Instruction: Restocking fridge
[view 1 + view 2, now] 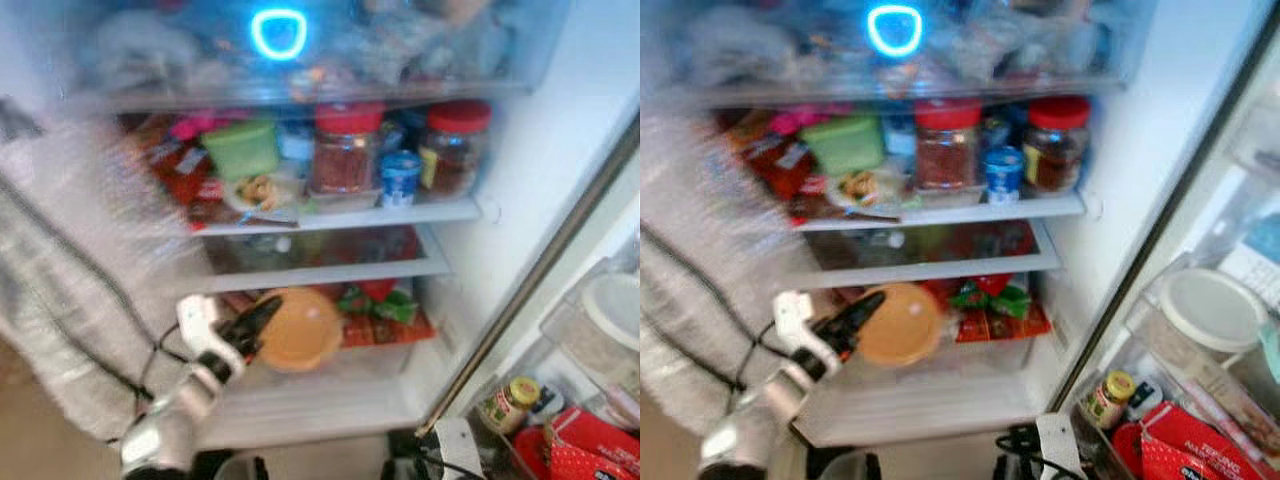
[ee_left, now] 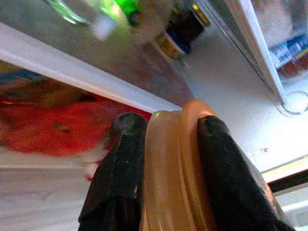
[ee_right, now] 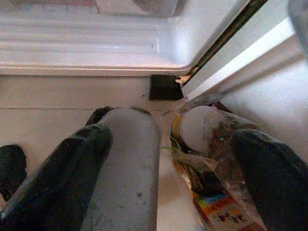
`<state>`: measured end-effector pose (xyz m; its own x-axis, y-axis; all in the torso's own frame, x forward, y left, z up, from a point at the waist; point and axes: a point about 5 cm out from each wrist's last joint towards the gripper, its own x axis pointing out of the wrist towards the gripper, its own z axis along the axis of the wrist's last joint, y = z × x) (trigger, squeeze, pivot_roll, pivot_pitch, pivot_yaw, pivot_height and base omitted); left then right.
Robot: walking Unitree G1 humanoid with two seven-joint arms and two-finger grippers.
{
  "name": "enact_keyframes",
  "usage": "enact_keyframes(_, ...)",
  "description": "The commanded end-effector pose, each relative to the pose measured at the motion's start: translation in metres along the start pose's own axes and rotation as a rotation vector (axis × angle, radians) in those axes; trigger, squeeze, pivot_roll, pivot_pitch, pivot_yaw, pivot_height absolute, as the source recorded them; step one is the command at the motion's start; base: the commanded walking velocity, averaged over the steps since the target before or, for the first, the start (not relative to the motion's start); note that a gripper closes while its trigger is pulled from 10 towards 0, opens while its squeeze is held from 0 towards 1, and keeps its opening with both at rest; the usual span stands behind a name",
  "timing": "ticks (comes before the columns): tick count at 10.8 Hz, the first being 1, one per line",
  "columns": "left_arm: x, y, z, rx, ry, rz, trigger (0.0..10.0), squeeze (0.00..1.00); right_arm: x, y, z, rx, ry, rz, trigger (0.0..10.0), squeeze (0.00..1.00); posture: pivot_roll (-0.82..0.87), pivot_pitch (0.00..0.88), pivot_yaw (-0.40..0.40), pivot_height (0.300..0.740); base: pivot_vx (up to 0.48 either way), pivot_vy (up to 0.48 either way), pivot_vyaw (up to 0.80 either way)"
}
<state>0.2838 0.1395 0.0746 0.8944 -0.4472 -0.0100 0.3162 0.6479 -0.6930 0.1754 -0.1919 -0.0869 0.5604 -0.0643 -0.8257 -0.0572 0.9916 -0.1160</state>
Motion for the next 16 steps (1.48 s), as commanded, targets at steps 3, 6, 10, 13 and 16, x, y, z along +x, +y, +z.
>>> enact_keyframes(3, 0.011, -0.007, 0.008, -0.007, -0.029, -0.027, 10.0, 0.00, -0.001, -0.005, -0.007, -0.001, 0.032, -0.017, 10.0, 0.00, 0.03, 0.000, -0.007, 0.629, 0.246, 0.000, 0.00)
enact_keyframes(6, 0.026, -0.003, 0.016, -0.025, -0.074, 0.007, 10.0, 0.00, -0.001, -0.006, -0.007, -0.007, 0.034, -0.014, 10.0, 0.00, 0.03, 0.000, -0.009, 0.629, 0.251, 0.000, 0.00)
enact_keyframes(10, 0.036, 0.005, 0.020, -0.019, -0.113, 0.090, 10.0, 0.00, -0.001, -0.007, -0.007, -0.009, 0.034, -0.012, 10.0, 0.00, 0.02, 0.000, -0.011, 0.629, 0.123, 0.000, 0.00)
enact_keyframes(13, 0.047, 0.017, 0.024, -0.064, -0.177, 0.203, 10.0, 0.00, -0.001, -0.007, -0.007, -0.011, 0.032, -0.008, 10.0, 0.00, 0.02, 0.000, -0.010, 0.629, 0.000, 0.000, 0.00)
enact_keyframes(16, 0.057, 0.022, 0.034, -0.138, -0.244, 0.299, 10.0, 0.00, -0.001, -0.007, -0.007, -0.010, 0.029, -0.008, 10.0, 0.00, 0.00, 0.000, -0.004, 0.629, 0.000, 0.000, 0.00)
